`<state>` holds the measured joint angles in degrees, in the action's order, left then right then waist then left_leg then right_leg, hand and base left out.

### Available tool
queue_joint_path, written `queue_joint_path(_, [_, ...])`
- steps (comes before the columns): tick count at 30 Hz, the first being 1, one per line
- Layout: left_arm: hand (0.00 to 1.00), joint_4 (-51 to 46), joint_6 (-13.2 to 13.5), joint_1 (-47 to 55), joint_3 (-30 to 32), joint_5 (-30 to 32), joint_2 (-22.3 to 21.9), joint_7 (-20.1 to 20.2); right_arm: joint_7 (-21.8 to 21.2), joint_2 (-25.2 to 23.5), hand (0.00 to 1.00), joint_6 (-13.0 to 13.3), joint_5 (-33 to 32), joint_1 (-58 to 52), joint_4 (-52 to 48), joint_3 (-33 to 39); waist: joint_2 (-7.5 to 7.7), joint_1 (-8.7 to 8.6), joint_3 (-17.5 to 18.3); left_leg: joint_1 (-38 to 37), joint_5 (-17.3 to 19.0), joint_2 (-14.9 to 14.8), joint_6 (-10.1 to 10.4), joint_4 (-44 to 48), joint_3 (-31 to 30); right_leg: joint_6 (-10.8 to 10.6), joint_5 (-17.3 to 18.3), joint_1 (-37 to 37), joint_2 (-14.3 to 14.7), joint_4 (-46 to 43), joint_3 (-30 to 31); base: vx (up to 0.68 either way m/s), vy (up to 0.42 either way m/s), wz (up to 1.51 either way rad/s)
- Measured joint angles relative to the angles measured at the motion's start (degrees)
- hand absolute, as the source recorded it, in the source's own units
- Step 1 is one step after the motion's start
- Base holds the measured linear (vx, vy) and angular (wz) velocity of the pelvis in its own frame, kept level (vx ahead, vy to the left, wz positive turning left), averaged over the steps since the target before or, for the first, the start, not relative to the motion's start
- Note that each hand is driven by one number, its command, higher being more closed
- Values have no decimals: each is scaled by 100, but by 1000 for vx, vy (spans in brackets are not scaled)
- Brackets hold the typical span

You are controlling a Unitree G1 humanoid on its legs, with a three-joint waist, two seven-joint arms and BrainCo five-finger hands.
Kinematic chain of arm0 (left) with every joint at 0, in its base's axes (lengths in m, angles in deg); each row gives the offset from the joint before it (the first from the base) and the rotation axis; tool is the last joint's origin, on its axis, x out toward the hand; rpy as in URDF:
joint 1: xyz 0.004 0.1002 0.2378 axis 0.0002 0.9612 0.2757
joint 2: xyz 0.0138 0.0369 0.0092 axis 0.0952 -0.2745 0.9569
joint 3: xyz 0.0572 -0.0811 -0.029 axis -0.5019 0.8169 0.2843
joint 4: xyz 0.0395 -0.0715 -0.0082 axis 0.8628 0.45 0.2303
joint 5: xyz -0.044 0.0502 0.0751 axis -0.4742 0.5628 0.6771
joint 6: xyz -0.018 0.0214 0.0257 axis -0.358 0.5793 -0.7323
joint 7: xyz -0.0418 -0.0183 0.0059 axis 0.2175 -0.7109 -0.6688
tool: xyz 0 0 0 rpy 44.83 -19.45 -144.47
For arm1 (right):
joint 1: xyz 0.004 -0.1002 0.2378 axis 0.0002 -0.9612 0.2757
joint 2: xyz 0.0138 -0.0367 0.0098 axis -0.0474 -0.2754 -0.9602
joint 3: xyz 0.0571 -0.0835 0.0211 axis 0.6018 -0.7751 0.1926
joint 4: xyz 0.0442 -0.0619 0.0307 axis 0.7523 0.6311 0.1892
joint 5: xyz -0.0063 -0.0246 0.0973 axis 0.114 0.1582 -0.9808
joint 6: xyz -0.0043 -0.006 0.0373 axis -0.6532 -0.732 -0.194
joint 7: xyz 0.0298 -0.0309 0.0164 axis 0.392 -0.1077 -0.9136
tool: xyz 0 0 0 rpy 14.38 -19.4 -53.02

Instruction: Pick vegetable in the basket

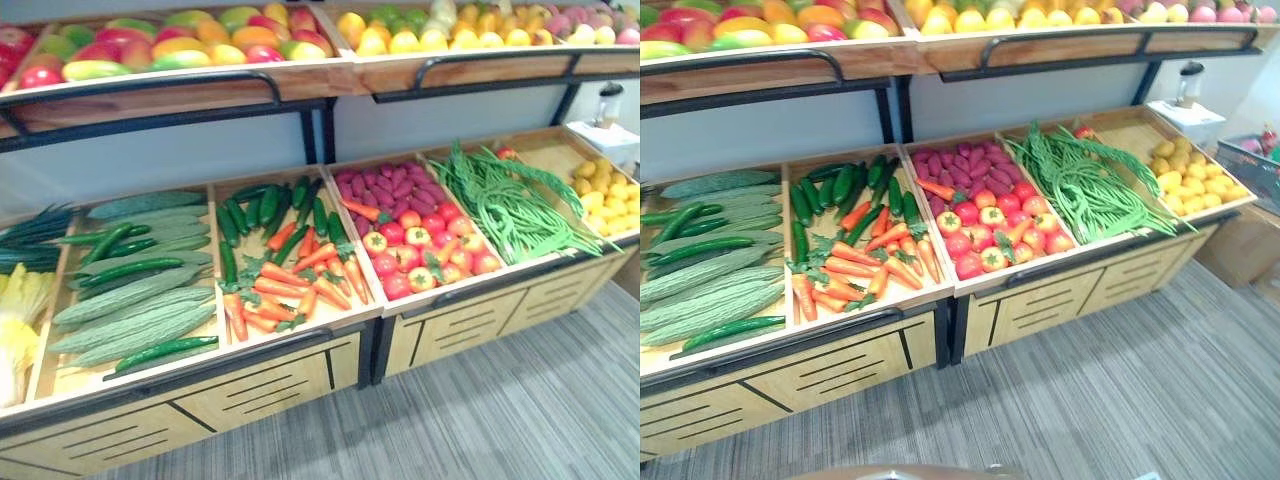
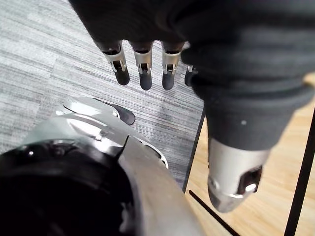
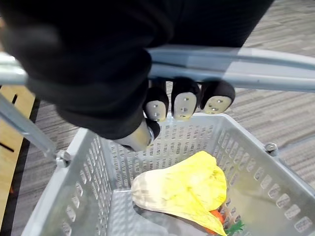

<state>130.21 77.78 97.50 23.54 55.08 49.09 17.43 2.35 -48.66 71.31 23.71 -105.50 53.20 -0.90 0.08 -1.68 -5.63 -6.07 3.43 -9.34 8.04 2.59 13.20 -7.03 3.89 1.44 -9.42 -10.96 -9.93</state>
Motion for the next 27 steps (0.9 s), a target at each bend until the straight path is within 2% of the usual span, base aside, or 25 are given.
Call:
queue_joint_path(1, [0, 0, -1, -128, 2, 15, 6, 0, 53, -84, 100, 34, -91, -101, -189, 88, 35, -9, -137, 35, 204, -6, 27, 324, 118, -37, -2, 74, -73, -106, 117, -25, 69, -48])
queue_joint_path(3, [0, -18, 0, -221, 2, 29, -2, 4, 62, -166, 100, 92, -103, -247, -367, 242, 17, -22, -173, 207, 379, -40, 14, 630, 207, -140, -66, 163, -92, -93, 188, -36, 76, -39])
queue_joint_path(4, [0, -73, -2, -279, 18, 132, -7, 33, 63, -262, 100, 180, -207, -370, -486, 344, 15, -46, -192, 370, 565, -126, -6, 976, 409, -343, -197, 248, -39, -1, 304, -78, 65, -50])
queue_joint_path(5, [0, -143, -7, -279, 35, 157, 4, 71, 62, -325, 100, 188, -207, -425, -568, 371, 38, -83, -204, 397, 599, -157, -56, 1122, 529, -488, -295, 251, -13, 115, 359, -112, 107, -99])
queue_joint_path(6, [0, -274, 0, -176, 86, 253, 0, 148, 63, -423, 100, 233, -192, -451, -757, 377, 120, -78, -191, 393, 607, -209, -180, 1196, 939, -801, -416, 221, 13, 647, 472, -105, 100, -105])
queue_joint_path(7, [0, -302, -1, -161, 107, 267, -11, 177, 80, -429, 100, 241, -157, -446, -809, 370, 105, -55, -205, 383, 594, -273, -278, 1102, 1211, -726, -291, 176, -27, 917, 174, -176, 117, -178])
queue_joint_path(8, [0, -374, 3, -158, 109, 284, -99, 188, 76, -376, 100, 245, -68, -326, -761, 394, -154, 35, -306, 323, 551, -597, -305, 979, 1774, -200, -55, 413, -88, 388, -655, -192, 78, -204])
queue_joint_path(9, [0, -457, 7, -149, 107, 274, -70, 168, 53, -378, 100, 254, -74, -169, -726, 373, -156, 5, -378, 263, 522, -858, -292, 976, 2212, 335, 108, 779, -197, -984, -1303, -181, 56, -202])
queue_joint_path(10, [0, -446, -2, -150, 99, 255, -43, 156, 53, -394, 100, 262, -79, -151, -698, 339, -125, -32, -389, 202, 506, -925, -283, 951, 2403, 512, 228, 818, -279, -1504, -1549, -93, 39, -186])
queue_joint_path(11, [0, -443, -4, -163, 43, 234, -9, 127, 51, -388, 100, 318, -82, -181, -531, 322, -7, -71, -366, 40, 461, -963, -262, 869, 2824, 716, 362, 635, -522, -2110, -1974, -38, 16, -158])
queue_joint_path(12, [0, -446, 0, -139, 27, 226, 61, 136, 49, -396, 100, 393, -78, -194, -437, 248, 74, -70, -346, -84, 425, -962, -221, 816, 3180, 747, 376, 421, -688, -2221, -2210, -53, -44, -206])
queue_joint_path(13, [0, -447, 2, -153, 54, 225, 154, 124, 92, -448, 100, 435, -61, -178, -340, 158, 226, -63, -299, -161, 408, -920, -193, 828, 3633, 853, 184, 190, -928, -2150, -2427, -39, -90, -171])
queue_joint_path(14, [0, -444, 6, -191, 87, 224, 207, 114, 111, -460, 100, 429, -35, -165, -308, 157, 340, -62, -286, -189, 409, -860, -190, 891, 3831, 707, 134, 166, -976, -1927, -2434, -59, -168, -207])
queue_joint_path(15, [0, -331, -10, -386, 173, 224, 239, 82, 40, -426, 100, 429, -16, -97, -266, -25, 325, 2, -348, -206, 377, -857, -243, 909, 3993, 1010, 67, 195, -613, -1362, -2632, -148, -152, -204])
queue_joint_path(16, [0, -326, -23, -591, 174, 219, 148, 69, 32, -437, 100, 426, 31, -65, -229, -130, 228, 34, -377, -145, 348, -675, -327, 636, 3964, 1212, -192, 195, -344, -666, -2631, -181, -100, -197])
queue_joint_path(17, [0, -323, -21, -676, 170, 219, 95, 65, 27, -442, 100, 410, 40, -35, -181, -142, 163, 19, -369, -115, 243, -511, -442, 371, 3961, 1062, -331, 152, -187, -253, -2561, -205, -34, -154])
queue_joint_path(18, [0, -370, 19, -812, 186, 203, 16, 61, -33, -495, 100, 350, 49, 11, -88, -125, 150, -30, -402, -251, 91, -482, -329, 77, 4274, 1000, -1, 172, -246, -400, -2679, -103, -54, -99])
queue_joint_path(19, [0, -370, 8, -866, 167, 60, 20, 31, -96, -681, 100, 261, 41, -6, 9, -110, 183, -73, -404, -381, 69, -440, -288, 92, 4449, 943, 434, 156, -526, -1030, -2778, -66, -97, -90])
queue_joint_path(20, [0, -386, 7, -849, 169, 9, 58, 19, -126, -779, 100, 241, 50, -12, 37, -164, 261, -71, -394, -481, 76, -427, -272, 145, 4563, 821, 417, 35, -582, -913, -2789, -17, -177, -80])
queue_joint_path(21, [0, -386, -9, -847, 184, 2, 117, -23, -216, -942, 100, 225, 76, -14, 58, -293, 357, -70, -384, -526, 123, -487, -213, 338, 4710, 339, 495, -132, -405, -373, -2694, -42, -236, -83])
queue_joint_path(22, [0, -382, -25, -869, 168, 3, 51, -65, -252, -1049, 100, 213, 75, -35, 74, -386, 231, -83, -399, -444, 139, -696, -186, 530, 4767, 354, 290, -185, -139, 4, -2677, -91, -262, -68])
queue_joint_path(25, [0, -348, -55, -860, 166, 19, -47, -108, -301, -1200, 100, 217, -60, -95, 85, -464, 65, -161, -389, -398, 91, -1001, -155, 815, 4793, 434, 163, -213, 136, 233, -2581, -135, -130, -23])
queue_joint_path(27, [0, -352, -54, -861, 166, 21, -75, -149, -311, -1309, 100, 222, -62, -113, 85, -498, 81, -155, -413, -397, 87, -1204, -158, 1190, 4657, 460, 178, -305, 236, 359, -2548, -96, -71, -9])
